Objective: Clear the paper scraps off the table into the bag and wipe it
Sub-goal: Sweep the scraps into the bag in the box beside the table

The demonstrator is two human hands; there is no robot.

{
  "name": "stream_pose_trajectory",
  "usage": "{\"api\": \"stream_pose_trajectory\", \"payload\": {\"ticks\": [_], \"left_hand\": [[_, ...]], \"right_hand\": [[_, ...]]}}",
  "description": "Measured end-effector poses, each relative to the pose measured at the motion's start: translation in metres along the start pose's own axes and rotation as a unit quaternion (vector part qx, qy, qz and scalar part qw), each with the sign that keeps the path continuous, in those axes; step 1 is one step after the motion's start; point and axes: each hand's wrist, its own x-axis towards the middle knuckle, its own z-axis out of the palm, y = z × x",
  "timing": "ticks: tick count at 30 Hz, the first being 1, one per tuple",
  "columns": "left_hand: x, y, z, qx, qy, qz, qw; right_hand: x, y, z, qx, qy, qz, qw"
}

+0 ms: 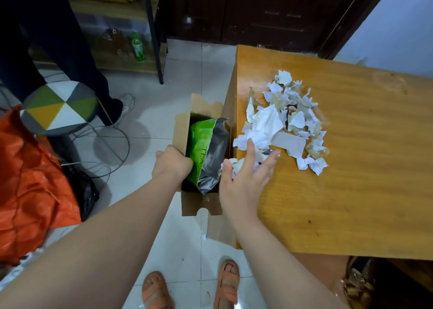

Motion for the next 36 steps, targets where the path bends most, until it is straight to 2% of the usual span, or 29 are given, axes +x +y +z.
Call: {"api": "stream_pose_trajectory", "payload": {"ticks": [4,7,16,20,23,30,32,36], "left_hand": [[-0.001,0.003,0.006,-0.016,-0.01,0.014,1.0],[-0.001,0.005,0.007,-0.027,-0.031,0.022,0.999],[0.003,-0.003,0.003,-0.08,-0.051,0.011,0.995],[0.007,-0.009,0.004,-0.079,-0.039,0.005,0.996],[0.009,-0.01,0.004,-0.084,-0.037,0.006,0.996],[0.012,-0.008,0.004,-0.087,-0.056,0.016,0.995],[0.012,-0.007,0.005,-0.085,-0.06,0.02,0.994],[0.014,-0.006,0.005,-0.086,-0.069,0.018,0.994]], "right_hand": [[-0.005,-0.012,0.009,0.003,-0.005,0.014,1.0],[-0.006,-0.022,0.014,0.055,-0.021,0.039,0.998],[-0.018,-0.035,0.022,0.171,-0.109,-0.046,0.978],[-0.007,-0.026,0.012,0.217,-0.047,-0.096,0.97],[0.015,-0.021,-0.002,0.22,0.006,-0.069,0.973],[0.052,0.0,-0.021,0.151,0.108,-0.026,0.982],[0.057,0.002,-0.022,0.126,0.109,-0.029,0.986],[0.061,0.002,-0.019,0.07,0.054,-0.048,0.995]]}}
